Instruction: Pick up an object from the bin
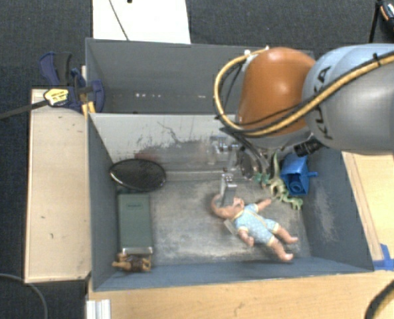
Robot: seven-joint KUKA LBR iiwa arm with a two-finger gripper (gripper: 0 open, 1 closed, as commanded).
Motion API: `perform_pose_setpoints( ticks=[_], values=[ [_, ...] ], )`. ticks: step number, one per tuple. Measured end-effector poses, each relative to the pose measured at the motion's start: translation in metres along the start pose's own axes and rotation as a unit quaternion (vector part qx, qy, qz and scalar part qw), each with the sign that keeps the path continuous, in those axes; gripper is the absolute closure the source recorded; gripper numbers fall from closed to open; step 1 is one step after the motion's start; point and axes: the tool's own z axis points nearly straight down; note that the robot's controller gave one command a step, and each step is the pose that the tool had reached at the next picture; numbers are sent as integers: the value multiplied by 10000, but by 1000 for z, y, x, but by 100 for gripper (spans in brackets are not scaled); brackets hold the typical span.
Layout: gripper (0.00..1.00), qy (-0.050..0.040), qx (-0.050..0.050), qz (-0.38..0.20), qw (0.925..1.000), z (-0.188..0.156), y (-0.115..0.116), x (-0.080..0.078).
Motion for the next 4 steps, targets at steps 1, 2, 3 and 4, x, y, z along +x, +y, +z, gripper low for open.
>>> perform_pose_setpoints(
  ticks=[1,2,3,4],
  values=[
    [0,-36,-3,9,10000,-5,0,-1],
    [0,-55,-7,500,9987,30,-14,22],
    [0,-25,2,124,9999,57,-42,30],
    [100,-40,-19,-492,9988,80,-70,45]
  ],
)
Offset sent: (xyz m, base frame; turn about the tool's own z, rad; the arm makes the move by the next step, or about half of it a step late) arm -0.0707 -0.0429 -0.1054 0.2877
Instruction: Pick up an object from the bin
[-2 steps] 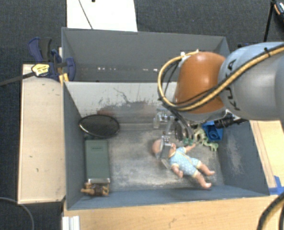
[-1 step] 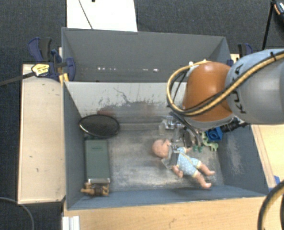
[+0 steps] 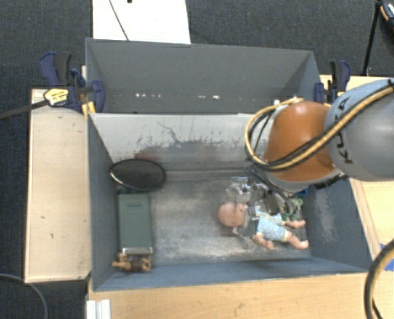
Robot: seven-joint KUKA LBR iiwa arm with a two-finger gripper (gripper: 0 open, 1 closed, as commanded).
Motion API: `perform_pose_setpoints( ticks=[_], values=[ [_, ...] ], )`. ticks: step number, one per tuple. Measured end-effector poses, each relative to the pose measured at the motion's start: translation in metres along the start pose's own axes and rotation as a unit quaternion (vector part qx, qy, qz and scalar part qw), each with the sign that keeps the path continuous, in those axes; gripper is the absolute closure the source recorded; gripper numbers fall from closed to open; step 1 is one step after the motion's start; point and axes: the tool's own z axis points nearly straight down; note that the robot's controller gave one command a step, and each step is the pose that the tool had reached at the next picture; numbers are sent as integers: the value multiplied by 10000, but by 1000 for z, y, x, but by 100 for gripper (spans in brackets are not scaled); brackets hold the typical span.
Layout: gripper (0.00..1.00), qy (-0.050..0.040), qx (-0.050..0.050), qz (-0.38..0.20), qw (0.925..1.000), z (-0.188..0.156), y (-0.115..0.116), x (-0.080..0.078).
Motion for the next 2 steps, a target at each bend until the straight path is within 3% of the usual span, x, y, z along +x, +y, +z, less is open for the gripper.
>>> perform_pose_setpoints(
  ticks=[1,2],
  values=[
    [100,0,-1,6,10000,0,0,0],
    [100,27,24,-91,10000,-33,23,-2]
  ],
)
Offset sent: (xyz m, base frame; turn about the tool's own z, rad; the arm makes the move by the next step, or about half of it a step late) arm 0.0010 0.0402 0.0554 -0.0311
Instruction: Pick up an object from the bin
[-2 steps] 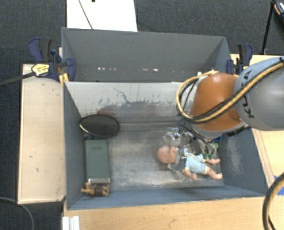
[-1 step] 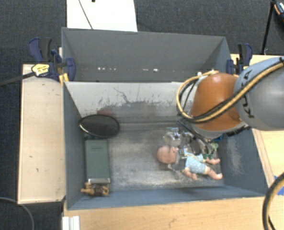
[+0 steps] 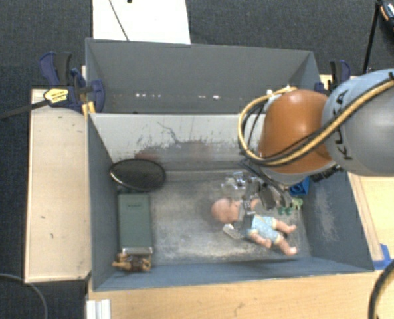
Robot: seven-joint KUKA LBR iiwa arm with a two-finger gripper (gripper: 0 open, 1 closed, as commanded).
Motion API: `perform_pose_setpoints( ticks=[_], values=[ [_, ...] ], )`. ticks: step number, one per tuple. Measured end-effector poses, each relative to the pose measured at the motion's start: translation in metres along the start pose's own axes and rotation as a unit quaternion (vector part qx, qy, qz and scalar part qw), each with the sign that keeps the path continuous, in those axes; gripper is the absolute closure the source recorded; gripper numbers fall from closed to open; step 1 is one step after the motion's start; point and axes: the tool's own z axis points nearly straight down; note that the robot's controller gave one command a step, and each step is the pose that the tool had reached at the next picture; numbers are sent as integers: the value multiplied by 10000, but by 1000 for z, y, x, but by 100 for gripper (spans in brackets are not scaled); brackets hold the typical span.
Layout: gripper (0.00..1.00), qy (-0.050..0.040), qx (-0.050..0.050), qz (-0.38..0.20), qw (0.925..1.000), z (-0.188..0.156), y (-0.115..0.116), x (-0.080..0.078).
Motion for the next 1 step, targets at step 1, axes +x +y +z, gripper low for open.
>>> perform_pose_setpoints(
  ticks=[1],
  values=[
    [100,6,-8,-15,10000,-58,6,-13]
  ],
)
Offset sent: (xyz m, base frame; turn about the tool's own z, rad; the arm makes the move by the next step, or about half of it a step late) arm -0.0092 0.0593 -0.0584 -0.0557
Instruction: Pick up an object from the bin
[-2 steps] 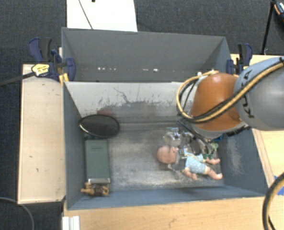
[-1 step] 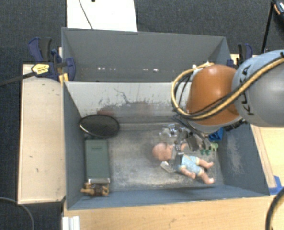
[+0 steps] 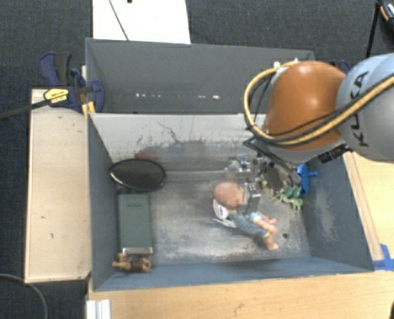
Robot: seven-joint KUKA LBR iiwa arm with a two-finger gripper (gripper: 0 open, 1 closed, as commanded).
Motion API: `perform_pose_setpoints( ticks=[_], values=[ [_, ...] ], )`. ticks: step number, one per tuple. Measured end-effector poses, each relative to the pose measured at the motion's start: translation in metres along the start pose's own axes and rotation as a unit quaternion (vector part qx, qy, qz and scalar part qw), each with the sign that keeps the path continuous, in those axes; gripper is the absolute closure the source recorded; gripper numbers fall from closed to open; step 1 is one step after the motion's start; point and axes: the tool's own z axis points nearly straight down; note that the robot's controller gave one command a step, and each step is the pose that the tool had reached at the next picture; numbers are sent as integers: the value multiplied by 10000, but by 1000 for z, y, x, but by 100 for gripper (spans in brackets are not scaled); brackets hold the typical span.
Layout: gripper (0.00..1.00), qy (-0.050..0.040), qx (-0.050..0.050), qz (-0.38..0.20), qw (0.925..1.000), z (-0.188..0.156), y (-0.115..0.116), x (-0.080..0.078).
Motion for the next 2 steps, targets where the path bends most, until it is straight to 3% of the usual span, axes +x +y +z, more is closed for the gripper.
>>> perform_pose_setpoints(
  ticks=[1,2],
  values=[
    [100,-90,6,-93,9999,16,18,0],
    [100,46,-7,-240,9997,32,6,7]
  ],
)
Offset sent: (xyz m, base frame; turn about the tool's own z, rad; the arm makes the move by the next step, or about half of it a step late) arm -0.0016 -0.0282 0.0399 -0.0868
